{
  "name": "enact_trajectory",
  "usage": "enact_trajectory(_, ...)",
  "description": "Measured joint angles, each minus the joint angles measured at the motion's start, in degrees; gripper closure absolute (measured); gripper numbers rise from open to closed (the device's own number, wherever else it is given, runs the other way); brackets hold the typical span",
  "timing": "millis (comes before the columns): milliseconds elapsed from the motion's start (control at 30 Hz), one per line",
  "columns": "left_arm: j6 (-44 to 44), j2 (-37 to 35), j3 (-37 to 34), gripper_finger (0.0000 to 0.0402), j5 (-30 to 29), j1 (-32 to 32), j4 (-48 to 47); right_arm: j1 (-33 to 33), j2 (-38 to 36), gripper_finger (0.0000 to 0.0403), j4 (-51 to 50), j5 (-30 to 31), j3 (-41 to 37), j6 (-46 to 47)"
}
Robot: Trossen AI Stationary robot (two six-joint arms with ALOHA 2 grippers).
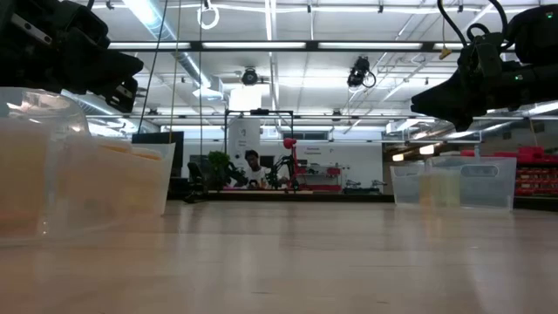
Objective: Pick and place medicine bottles into bin by pill shape (circle, oval)
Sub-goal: Return to Home Position
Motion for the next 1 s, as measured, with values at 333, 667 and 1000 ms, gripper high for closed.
enact_trajectory(333, 0.00, 0.00, 0.00, 0.0366, 0.01, 0.00, 0.00, 0.00, -0.01, 0.0266, 0.00, 0.00, 0.00, 0.00)
enact_trajectory(667, 0.00, 0.00, 0.00, 0.0378, 0.02, 0.00, -0.01, 0.00, -0.01, 0.0266, 0.00, -0.01, 0.00, 0.00)
enact_trajectory(1000, 0.00, -0.01, 0.00, 0.0366, 0.02, 0.00, 0.00, 0.01, 0.00, 0.0266, 0.00, 0.00, 0.00, 0.00)
